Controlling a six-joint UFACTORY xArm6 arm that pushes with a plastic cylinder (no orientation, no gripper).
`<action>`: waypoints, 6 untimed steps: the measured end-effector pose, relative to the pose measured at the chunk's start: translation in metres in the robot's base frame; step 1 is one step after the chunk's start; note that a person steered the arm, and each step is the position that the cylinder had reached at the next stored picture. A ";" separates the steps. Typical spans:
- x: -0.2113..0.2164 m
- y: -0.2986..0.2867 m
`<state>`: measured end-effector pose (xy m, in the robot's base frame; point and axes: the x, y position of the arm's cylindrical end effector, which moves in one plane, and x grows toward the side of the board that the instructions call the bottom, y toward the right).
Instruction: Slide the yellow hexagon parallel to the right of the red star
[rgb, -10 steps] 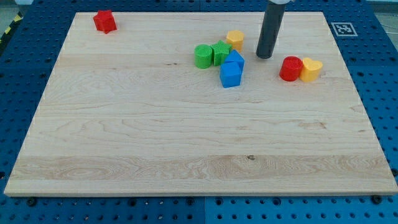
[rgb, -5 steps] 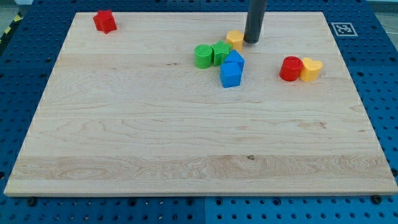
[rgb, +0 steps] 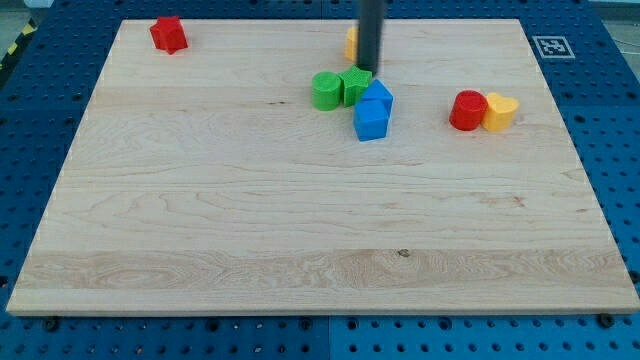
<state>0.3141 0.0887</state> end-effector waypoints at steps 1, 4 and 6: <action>-0.004 0.047; -0.054 -0.019; -0.053 -0.055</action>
